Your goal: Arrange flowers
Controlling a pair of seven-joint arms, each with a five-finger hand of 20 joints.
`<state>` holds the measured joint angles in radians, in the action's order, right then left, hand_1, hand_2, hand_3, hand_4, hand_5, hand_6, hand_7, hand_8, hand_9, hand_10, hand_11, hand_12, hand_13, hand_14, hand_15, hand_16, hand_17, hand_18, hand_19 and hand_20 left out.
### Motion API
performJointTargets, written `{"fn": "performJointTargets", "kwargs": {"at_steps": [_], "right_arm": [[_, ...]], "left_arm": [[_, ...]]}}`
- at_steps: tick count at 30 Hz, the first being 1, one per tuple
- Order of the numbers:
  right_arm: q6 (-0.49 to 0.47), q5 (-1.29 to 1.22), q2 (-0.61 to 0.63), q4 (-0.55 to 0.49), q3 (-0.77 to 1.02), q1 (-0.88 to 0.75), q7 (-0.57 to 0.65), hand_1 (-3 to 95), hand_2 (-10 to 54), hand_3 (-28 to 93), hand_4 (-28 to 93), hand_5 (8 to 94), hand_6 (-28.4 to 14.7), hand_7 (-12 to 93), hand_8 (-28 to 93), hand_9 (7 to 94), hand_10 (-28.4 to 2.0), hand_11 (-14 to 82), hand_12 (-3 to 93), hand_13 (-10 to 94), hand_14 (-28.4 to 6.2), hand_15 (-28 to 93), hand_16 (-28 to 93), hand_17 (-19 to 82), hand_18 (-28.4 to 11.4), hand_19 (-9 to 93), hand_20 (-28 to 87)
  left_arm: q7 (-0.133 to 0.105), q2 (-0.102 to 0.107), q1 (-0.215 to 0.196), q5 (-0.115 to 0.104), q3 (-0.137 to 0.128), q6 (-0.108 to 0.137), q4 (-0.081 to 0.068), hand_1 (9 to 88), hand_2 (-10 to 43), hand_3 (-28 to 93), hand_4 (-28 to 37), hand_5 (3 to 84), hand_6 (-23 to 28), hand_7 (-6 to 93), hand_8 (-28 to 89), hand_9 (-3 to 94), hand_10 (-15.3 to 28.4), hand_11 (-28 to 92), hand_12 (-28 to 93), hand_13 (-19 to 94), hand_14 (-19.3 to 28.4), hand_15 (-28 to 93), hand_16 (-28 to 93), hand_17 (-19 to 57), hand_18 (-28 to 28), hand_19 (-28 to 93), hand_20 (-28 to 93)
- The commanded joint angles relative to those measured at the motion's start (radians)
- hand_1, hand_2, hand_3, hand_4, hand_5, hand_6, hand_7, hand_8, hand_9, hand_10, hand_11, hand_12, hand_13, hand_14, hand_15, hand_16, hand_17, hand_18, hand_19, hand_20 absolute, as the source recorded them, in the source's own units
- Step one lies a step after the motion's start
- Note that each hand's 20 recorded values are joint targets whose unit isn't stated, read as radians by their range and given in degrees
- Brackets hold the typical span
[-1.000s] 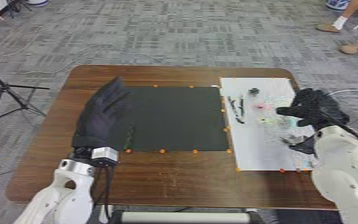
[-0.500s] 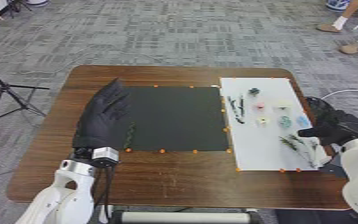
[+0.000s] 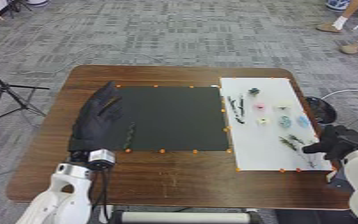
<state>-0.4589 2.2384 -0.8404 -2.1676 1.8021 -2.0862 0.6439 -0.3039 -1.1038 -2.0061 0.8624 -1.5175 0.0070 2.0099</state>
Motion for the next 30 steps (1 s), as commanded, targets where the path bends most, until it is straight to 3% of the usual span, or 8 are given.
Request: {"fn": "performJointTargets", "kwargs": {"at_steps": [1, 5, 10, 13, 17, 20, 26, 30], "right_arm": [[0.012, 0.046, 0.002, 0.038, -0.037, -0.011, -0.012, 32.2, -9.5, 65, -28, 59.0, -3.3, 43, -14, 58.7, -14.6, 58.6, 43.7, 55, -13.0, 79, 35, 24, -21.3, 80, 38], [0.004, 0.055, -0.005, 0.083, -0.085, 0.015, -0.011, 31.2, -9.5, 67, -28, 60.4, -2.9, 43, -14, 59.9, -14.3, 58.8, 43.9, 56, -12.7, 79, 35, 24, -21.2, 81, 38], [0.1, 0.132, 0.002, 0.145, -0.169, 0.043, -0.022, 31.1, -9.5, 76, -28, 63.2, -1.6, 44, -14, 63.5, -13.1, 59.3, 44.4, 59, -12.0, 80, 35, 26, -21.1, 82, 37], [0.208, 0.123, 0.011, 0.138, -0.176, 0.027, -0.043, 42.2, -9.5, 77, -28, 70.5, -0.1, 51, 14, 72.5, -10.9, 65.0, 51.4, 67, -11.6, 85, 40, 29, -21.1, 84, 36], [0.295, 0.113, 0.026, 0.087, -0.177, 0.033, -0.081, 41.1, -9.5, 82, -20, 73.6, 0.5, 61, 24, 81.3, -8.7, 75.0, 63.7, 73, -11.9, 93, 46, 33, -22.0, 88, 37], [0.325, 0.089, 0.041, 0.035, -0.18, 0.065, -0.097, 38.8, -9.5, 85, -13, 76.3, -1.4, 61, 27, 86.4, -7.8, 76.6, 66.4, 77, -11.4, 93, 47, 37, -22.0, 90, 37], [0.367, 0.033, 0.057, -0.024, -0.329, 0.263, -0.104, 37.4, -9.5, 86, -10, 78.8, -1.8, 61, 27, 89.0, -7.3, 75.3, 66.7, 79, -11.0, 93, 46, 39, -22.3, 92, 37], [0.361, 0.04, 0.016, 0.005, -0.521, 0.458, -0.108, 37.2, -9.5, 86, -9, 79.8, -1.8, 60, 27, 89.4, -7.5, 75.1, 65.7, 80, -11.0, 93, 45, 40, -22.5, 92, 36]], "left_arm": [[-0.011, -0.007, -0.045, -0.004, -0.017, 0.028, 0.008, 24.4, -7.1, 61, -28.3, 24.5, 2.0, 19.5, -10, 20.8, 9.7, 11, 21, 18, 13.2, 16, 8, -12.5, 22.6, 44, 7], [-0.011, -0.01, -0.048, -0.002, -0.018, 0.04, 0.003, 24.3, -7.1, 61, -28.3, 24.5, 2.0, 19.5, -10, 20.7, 9.7, 11, 21, 18, 13.3, 16, 8, -12.5, 22.6, 44, 7], [-0.01, -0.007, -0.061, -0.007, -0.023, 0.044, 0.003, 24.3, -7.2, 61, -28.3, 24.5, 2.0, 19.6, -10, 20.7, 9.7, 11, 21, 19, 13.2, 16, 8, -12.6, 22.7, 44, 7], [-0.011, 0.002, -0.072, -0.009, -0.031, 0.049, 0.005, 24.2, -7.3, 61, -28.3, 24.5, 2.0, 19.6, -10, 20.7, 9.7, 11, 21, 19, 13.1, 16, 8, -12.6, 22.6, 44, 7], [-0.012, 0.01, -0.104, -0.01, -0.054, 0.063, 0.019, 24.1, -7.3, 61, -28.3, 24.4, 1.9, 19.6, -10, 20.7, 9.6, 11, 21, 18, 13.1, 16, 8, -12.6, 22.6, 44, 7], [-0.013, 0.013, -0.126, -0.012, -0.07, 0.069, 0.03, 24.1, -7.3, 61, -28.3, 24.4, 1.9, 19.6, -10, 20.7, 9.7, 11, 21, 18, 13.1, 16, 8, -12.6, 22.6, 44, 7], [-0.026, 0.02, -0.196, -0.02, -0.108, 0.104, 0.052, 24.0, -7.2, 62, -28.3, 24.4, 1.9, 19.7, -10, 20.7, 9.7, 11, 21, 18, 13.1, 16, 8, -12.6, 22.6, 44, 7], [-0.035, 0.018, -0.229, -0.023, -0.112, 0.109, 0.05, 24.0, -7.2, 62, -28.3, 24.6, 2.0, 20.0, -10, 20.9, 9.6, 12, 21, 19, 13.1, 17, 8, -12.5, 22.4, 44, 7]]}}
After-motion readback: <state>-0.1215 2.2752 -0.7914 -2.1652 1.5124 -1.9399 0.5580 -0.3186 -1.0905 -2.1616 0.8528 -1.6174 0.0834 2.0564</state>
